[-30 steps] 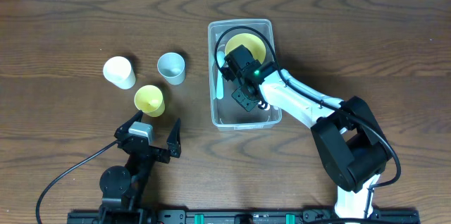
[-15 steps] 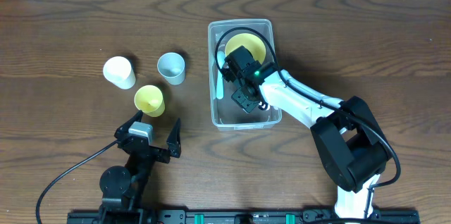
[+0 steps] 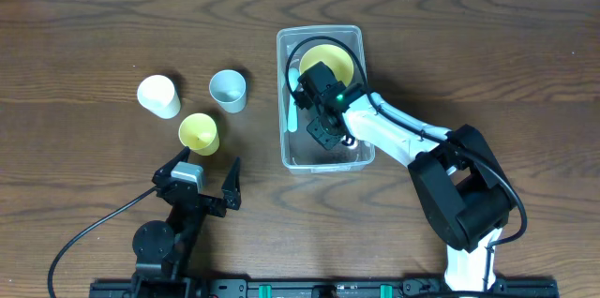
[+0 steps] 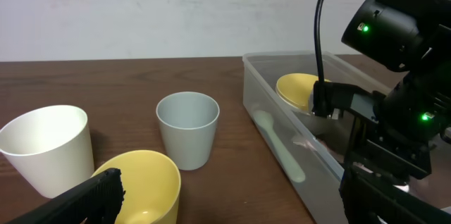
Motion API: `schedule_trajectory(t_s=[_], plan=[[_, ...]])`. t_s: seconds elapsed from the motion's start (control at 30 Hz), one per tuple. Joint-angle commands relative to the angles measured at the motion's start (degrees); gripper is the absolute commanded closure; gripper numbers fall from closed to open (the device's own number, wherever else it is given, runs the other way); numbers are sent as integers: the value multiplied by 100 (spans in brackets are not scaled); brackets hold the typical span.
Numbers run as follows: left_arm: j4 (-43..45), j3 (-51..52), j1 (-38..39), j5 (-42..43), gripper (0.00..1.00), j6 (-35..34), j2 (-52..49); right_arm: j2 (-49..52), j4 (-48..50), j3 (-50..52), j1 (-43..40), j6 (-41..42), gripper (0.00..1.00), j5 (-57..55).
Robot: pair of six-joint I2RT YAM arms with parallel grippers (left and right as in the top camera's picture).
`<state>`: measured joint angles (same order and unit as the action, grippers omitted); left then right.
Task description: Pack container
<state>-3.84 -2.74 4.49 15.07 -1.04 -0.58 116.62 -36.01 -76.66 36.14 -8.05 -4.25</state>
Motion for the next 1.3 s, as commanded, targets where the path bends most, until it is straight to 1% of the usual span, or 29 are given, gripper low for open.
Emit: schedule_trajectory(t_s=[0.0, 0.07, 0.1, 0.27, 0.53, 0.87, 0.97, 1.27], plan=[[-83, 164, -31, 39, 2, 37, 28, 278, -17, 74, -61, 35, 64, -68], [-83, 164, -31, 39, 2, 37, 28, 278, -13, 74, -61, 74, 72, -70], [-83, 164, -31, 39, 2, 37, 28, 278, -2, 74, -61, 76, 75, -72], [-83, 164, -31, 39, 2, 37, 28, 278, 31, 63, -61, 144, 79, -155], [-83, 164, -31, 39, 2, 37, 28, 275, -39, -94, -57, 142, 81, -153], [-83, 164, -31, 39, 2, 37, 28, 275, -450, -778, -26, 138, 85, -149], [-83, 164, -31, 39, 2, 37, 28, 275, -586, -999, 9, 138, 88, -151], [-83, 164, -31, 39, 2, 37, 28, 275, -890, -1628, 245, 170, 86, -127]])
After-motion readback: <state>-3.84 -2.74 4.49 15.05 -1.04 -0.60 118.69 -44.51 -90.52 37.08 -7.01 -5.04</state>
